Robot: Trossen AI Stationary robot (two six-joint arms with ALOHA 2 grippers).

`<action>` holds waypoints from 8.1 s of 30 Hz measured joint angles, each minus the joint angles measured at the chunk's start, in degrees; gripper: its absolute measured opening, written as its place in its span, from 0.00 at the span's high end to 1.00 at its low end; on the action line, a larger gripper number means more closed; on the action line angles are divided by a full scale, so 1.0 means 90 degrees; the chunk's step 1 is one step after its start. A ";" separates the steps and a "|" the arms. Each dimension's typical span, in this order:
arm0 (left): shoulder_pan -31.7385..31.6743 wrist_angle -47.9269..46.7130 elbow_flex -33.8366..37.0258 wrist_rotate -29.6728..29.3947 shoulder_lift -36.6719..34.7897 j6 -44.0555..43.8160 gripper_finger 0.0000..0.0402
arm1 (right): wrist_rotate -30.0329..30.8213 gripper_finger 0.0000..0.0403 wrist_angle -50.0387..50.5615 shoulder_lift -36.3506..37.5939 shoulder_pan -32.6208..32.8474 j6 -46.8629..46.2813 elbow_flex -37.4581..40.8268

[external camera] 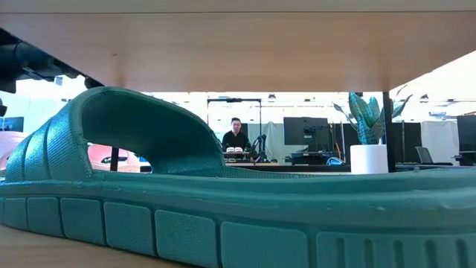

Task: Pick and place slides into the shelf
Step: Put the top green slide on the shelf

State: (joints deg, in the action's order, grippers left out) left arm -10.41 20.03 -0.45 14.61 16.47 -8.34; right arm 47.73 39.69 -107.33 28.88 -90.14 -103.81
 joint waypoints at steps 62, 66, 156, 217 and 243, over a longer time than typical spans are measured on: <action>0.0000 0.0001 0.0000 0.0000 -0.0002 0.0000 1.00 | -0.0142 0.71 0.1509 -0.0852 -0.0923 1.0729 -0.0442; -0.0002 -0.0001 0.0000 0.0000 -0.0002 0.0000 1.00 | -0.0259 0.85 0.1509 -0.0852 -0.0995 1.0729 -0.0438; 0.0000 0.0001 0.0000 0.0000 -0.0005 0.0000 1.00 | -0.0198 0.78 0.5588 -0.2450 -0.0170 0.2724 -0.3165; -0.0002 -0.0001 0.0000 0.0000 -0.0012 0.0000 1.00 | -0.2896 0.55 0.3004 -0.1926 0.0867 -0.2604 -0.1369; -0.0001 0.0000 0.0000 -0.0001 -0.0001 -0.0001 1.00 | -0.2472 0.58 0.3056 -0.1829 0.0807 -0.1122 -0.1998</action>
State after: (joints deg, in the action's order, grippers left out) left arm -10.43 20.03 -0.45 14.60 16.46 -8.34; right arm 25.49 67.20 -123.79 36.15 -100.24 -121.79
